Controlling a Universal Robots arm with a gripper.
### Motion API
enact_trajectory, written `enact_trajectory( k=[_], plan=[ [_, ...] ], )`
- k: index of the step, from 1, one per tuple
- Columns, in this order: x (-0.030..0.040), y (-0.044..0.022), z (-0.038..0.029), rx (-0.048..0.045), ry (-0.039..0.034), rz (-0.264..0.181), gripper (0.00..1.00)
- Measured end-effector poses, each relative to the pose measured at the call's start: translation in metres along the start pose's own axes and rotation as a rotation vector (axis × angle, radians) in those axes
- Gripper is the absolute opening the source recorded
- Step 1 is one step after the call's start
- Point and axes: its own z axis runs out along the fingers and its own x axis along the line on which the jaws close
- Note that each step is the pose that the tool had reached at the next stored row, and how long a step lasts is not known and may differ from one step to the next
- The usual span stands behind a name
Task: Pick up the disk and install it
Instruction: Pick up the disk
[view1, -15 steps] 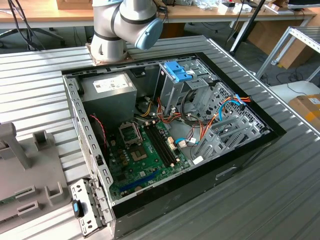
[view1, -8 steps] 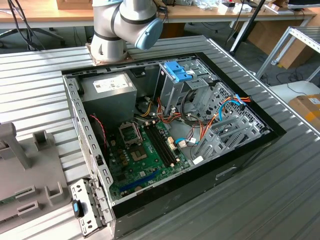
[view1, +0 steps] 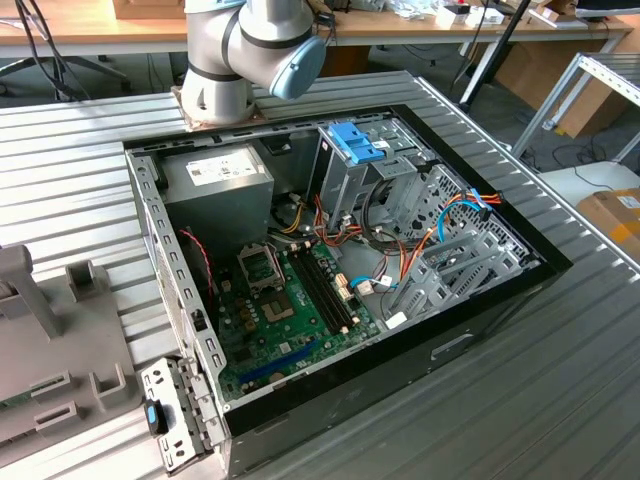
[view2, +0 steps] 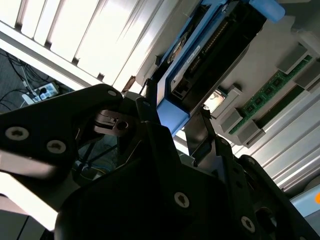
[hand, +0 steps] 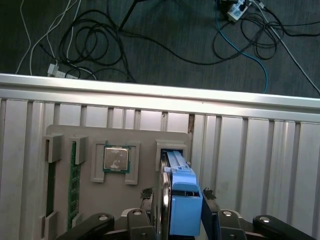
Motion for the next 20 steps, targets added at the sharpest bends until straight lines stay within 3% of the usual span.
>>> enact_trajectory(
  k=[12, 14, 15, 20],
  plan=[
    [0.0, 0.0, 0.0013, 0.0002, -0.0001, 0.0, 0.5],
    [0.0, 0.0, 0.0013, 0.0001, -0.0001, 0.0, 0.48],
    [0.0, 0.0, 0.0013, 0.0001, -0.0001, 0.0, 0.37],
    [0.0, 0.0, 0.0015, 0.0001, -0.0001, 0.0, 0.37]
  ],
)
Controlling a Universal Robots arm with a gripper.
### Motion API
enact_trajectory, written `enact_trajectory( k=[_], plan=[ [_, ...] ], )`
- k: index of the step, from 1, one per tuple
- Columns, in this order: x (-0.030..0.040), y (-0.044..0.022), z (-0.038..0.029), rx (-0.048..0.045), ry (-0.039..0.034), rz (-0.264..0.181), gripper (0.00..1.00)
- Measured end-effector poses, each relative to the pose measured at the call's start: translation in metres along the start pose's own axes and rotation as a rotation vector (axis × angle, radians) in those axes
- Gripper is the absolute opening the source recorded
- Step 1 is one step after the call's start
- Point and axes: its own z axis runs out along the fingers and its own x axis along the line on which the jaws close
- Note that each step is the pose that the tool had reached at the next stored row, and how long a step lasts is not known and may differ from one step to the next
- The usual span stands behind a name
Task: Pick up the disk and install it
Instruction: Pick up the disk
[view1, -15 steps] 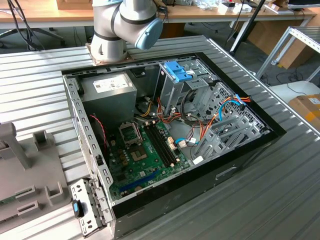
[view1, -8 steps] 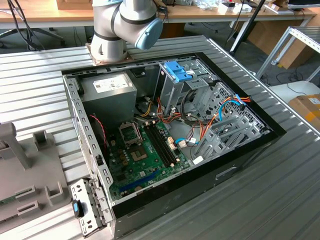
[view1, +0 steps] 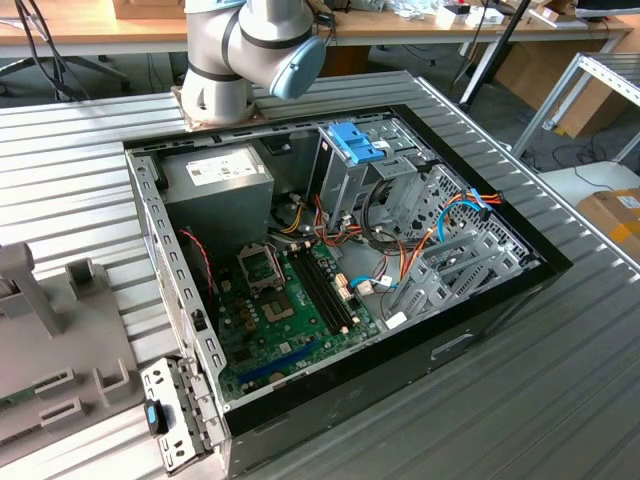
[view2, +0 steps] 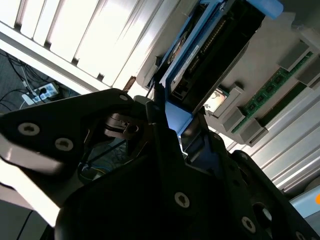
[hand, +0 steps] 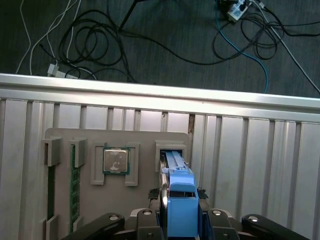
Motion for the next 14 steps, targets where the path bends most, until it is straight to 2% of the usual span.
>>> enact_trajectory(
  k=[2, 7, 10, 11, 12, 14],
  plan=[
    [0.0, 0.0, 0.0001, 0.0, 0.0, 0.001, 0.37],
    [0.0, 0.0, 0.0002, 0.0005, 0.0005, 0.054, 0.37],
    [0.0, 0.0, 0.0002, 0.0006, 0.0004, 0.055, 0.37],
    [-0.0001, -0.0001, -0.0062, 0.0007, 0.0004, 0.055, 0.37],
    [-0.0002, -0.0001, -0.0181, 0.0005, 0.0005, 0.055, 0.37],
    [-0.0003, -0.0003, -0.0319, 0.0007, 0.0004, 0.055, 0.37]
  ],
)
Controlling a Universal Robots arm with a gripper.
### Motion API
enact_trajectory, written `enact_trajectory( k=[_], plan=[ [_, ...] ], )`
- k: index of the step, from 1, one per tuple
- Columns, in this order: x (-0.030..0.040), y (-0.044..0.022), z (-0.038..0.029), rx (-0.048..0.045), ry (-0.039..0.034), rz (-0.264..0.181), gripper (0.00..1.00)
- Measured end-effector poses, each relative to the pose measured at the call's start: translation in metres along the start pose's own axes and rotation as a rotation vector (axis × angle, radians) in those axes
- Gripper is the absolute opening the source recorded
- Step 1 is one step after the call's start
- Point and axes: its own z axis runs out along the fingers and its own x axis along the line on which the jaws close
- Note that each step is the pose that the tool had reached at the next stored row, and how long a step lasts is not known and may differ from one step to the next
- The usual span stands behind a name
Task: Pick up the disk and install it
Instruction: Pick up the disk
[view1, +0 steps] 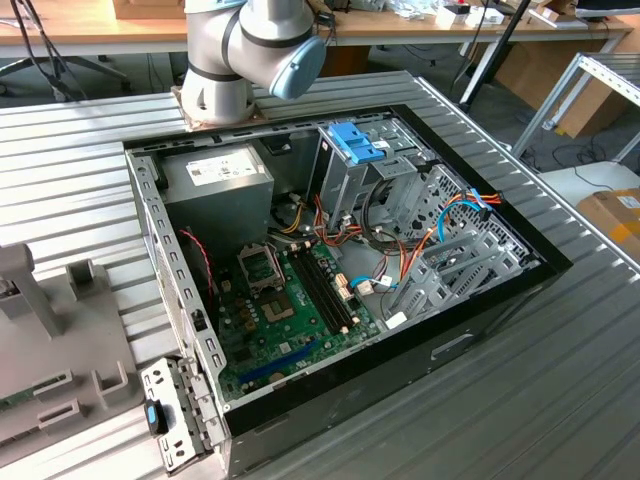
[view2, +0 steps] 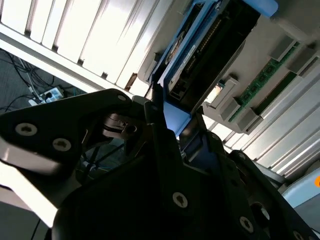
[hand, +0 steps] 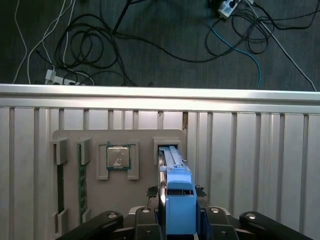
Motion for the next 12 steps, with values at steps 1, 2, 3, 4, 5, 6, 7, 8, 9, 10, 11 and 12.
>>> enact_trajectory(
  k=[1, 2, 3, 4, 5, 6, 7, 8, 9, 10, 11, 12],
  plan=[
    [-0.0001, 0.0, -0.0077, -0.0001, 0.0001, 0.0, 0.37],
    [-0.0001, 0.0, -0.0086, 0.0001, 0.0, 0.0, 0.37],
    [-0.0001, -0.0001, -0.0086, 0.0001, 0.0, 0.0, 0.37],
    [-0.0001, -0.0001, -0.0088, -0.0001, 0.0, 0.0, 0.37],
    [-0.0001, -0.0002, -0.0167, -0.0001, 0.0001, 0.0, 0.37],
    [-0.0002, -0.0002, -0.0216, -0.0002, 0.0002, 0.0, 0.37],
    [-0.0002, -0.0002, -0.026, -0.0002, 0.0001, 0.0, 0.37],
    [-0.0003, -0.0003, -0.0314, -0.0001, 0.0001, 0.0, 0.37],
    [-0.0004, -0.0004, -0.0406, -0.0001, 0.0001, 0.0, 0.37],
    [-0.0005, -0.0004, -0.051, 0.0, 0.0001, 0.0, 0.37],
    [-0.0005, -0.0005, -0.0601, -0.0001, 0.0001, 0.0, 0.37],
    [-0.0006, -0.0006, -0.0691, -0.0001, 0.0001, 0.0, 0.37]
  ],
)
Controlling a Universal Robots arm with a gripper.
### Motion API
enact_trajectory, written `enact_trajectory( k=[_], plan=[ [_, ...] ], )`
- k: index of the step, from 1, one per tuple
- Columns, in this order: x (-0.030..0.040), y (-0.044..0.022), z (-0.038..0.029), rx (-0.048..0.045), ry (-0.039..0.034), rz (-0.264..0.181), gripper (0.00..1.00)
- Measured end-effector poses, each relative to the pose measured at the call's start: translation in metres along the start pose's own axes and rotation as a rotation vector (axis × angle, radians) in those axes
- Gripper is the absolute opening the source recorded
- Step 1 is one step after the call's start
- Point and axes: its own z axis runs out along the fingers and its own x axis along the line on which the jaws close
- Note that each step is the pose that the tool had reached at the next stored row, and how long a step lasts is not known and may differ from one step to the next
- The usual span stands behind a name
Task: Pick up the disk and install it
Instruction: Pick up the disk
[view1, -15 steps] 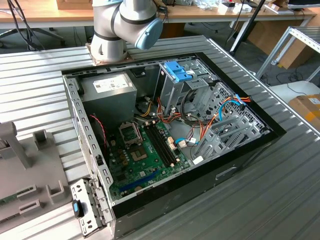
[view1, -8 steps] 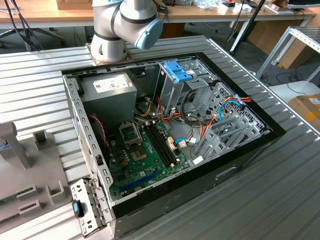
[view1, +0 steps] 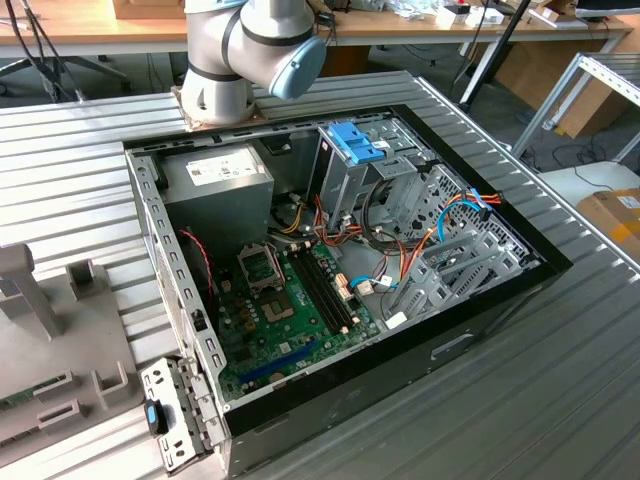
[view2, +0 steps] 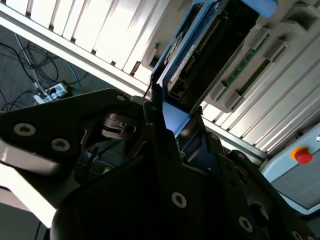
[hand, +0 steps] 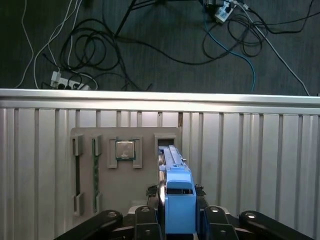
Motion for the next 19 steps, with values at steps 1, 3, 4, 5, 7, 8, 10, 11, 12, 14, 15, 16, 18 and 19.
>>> enact_trajectory(
  k=[1, 3, 4, 5, 7, 8, 10, 11, 12, 14, 15, 16, 18, 19],
  plan=[
    [-0.0001, -0.0001, -0.0087, 0.0001, -0.0001, 0.0, 0.37],
    [-0.0002, -0.0002, -0.0238, 0.0, 0.0, 0.0, 0.37],
    [-0.0003, -0.0003, -0.0318, 0.0, -0.0001, 0.0, 0.37],
    [-0.0003, -0.0003, -0.036, -0.0001, 0.0, 0.0, 0.37],
    [-0.0004, -0.0004, -0.048, 0.0001, -0.0001, 0.0, 0.37],
    [-0.0005, -0.0005, -0.0555, 0.0, 0.0, 0.0, 0.37],
    [-0.0007, -0.0007, -0.0737, -0.0001, 0.0, 0.0, 0.37],
    [-0.0007, -0.0007, -0.0758, -0.0001, 0.0, 0.0, 0.37],
    [-0.0007, -0.0007, -0.076, 0.0, 0.0, 0.0, 0.37],
    [-0.0007, -0.0007, -0.0761, 0.0, 0.0, 0.0, 0.37],
    [-0.0007, -0.0006, -0.0772, -0.0001, 0.0, 0.0, 0.37],
    [-0.0007, -0.0007, -0.0821, 0.0, 0.0, 0.0, 0.37],
    [-0.0008, -0.0008, -0.0942, -0.0001, 0.0, 0.0, 0.37],
    [-0.0009, -0.0008, -0.0966, -0.0001, 0.0, 0.0, 0.37]
  ],
)
